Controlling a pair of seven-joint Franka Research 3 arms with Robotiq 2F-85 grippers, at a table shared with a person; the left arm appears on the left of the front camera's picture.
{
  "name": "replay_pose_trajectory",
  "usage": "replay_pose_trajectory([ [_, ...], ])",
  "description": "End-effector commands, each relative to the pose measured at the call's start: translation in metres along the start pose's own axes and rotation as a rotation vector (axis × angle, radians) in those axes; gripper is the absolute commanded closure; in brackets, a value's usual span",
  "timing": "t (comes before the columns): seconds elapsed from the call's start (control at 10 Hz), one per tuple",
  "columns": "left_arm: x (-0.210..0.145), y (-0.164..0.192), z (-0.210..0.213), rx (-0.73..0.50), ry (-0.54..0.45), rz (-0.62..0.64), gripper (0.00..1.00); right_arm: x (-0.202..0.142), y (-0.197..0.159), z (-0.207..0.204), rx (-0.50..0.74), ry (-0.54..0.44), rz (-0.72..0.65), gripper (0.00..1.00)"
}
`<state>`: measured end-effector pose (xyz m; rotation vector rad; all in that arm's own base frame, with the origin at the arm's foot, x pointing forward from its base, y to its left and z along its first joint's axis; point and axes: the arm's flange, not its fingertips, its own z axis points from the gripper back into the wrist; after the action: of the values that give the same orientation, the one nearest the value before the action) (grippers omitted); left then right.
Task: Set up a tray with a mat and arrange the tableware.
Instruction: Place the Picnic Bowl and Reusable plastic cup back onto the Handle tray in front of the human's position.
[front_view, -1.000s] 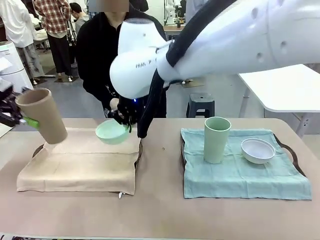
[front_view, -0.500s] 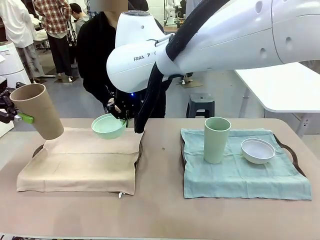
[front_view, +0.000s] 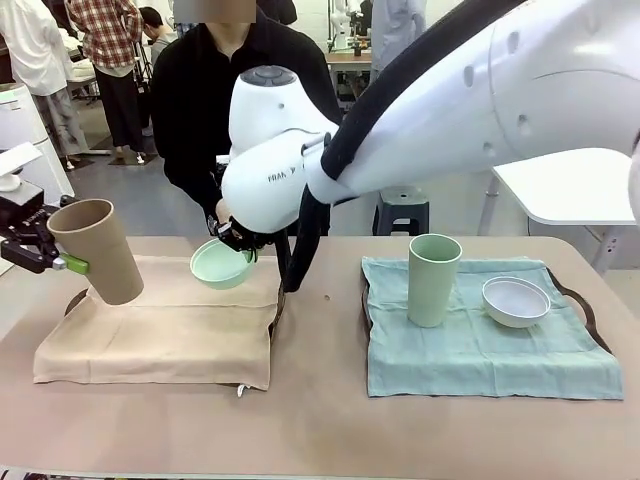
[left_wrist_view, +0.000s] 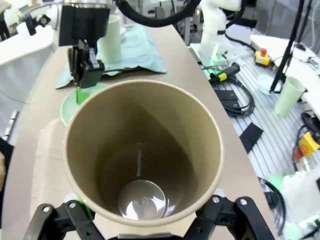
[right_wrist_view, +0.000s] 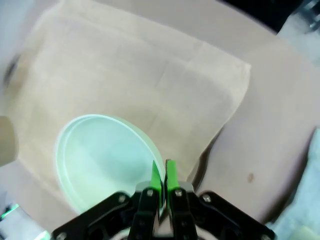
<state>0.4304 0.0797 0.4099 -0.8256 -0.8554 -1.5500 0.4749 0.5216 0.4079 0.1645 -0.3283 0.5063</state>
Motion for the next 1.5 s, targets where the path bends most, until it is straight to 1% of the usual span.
replay_pose_trajectory([
  [0.0,0.002,0.011,-0.003,0.064,0.041,-0.001,0.12,0.006,-0.003,-0.014,0.005,-0.005,-0.023,0.95],
  [0.1,0.000,0.000,0.000,0.000,0.000,0.000,0.12,0.000,0.000,0.000,0.000,0.000,0.000,0.95],
  [0.2,0.000,0.000,0.000,0.000,0.000,0.000,0.12,0.000,0.000,0.000,0.000,0.000,0.000,0.95],
  [0.3,-0.005,0.005,-0.004,0.012,0.021,0.003,0.12,0.001,-0.005,-0.015,-0.003,0.003,-0.006,0.95],
  [0.4,-0.013,0.008,-0.007,0.013,0.007,-0.025,0.12,0.001,-0.008,-0.022,0.008,0.014,0.012,0.95],
  [0.5,-0.019,0.010,-0.013,0.028,0.036,-0.055,0.12,0.003,-0.008,-0.033,-0.014,0.019,0.045,0.95],
  [0.8,-0.038,0.033,-0.034,0.059,0.045,-0.129,0.12,0.013,-0.010,-0.063,-0.004,0.042,0.071,0.95],
  [1.1,-0.055,0.046,-0.052,0.025,0.057,-0.106,0.12,0.016,-0.010,-0.081,0.024,0.061,0.080,0.95],
  [1.2,-0.056,0.051,-0.055,0.016,0.048,-0.096,0.12,0.015,-0.012,-0.084,0.030,0.064,0.082,0.95],
  [1.3,-0.057,0.052,-0.057,0.008,0.049,-0.087,0.00,0.014,-0.012,-0.085,0.031,0.067,0.087,0.52],
  [1.4,-0.056,0.052,-0.056,0.004,0.049,-0.078,0.00,0.013,-0.012,-0.083,0.025,0.065,0.092,0.35],
])
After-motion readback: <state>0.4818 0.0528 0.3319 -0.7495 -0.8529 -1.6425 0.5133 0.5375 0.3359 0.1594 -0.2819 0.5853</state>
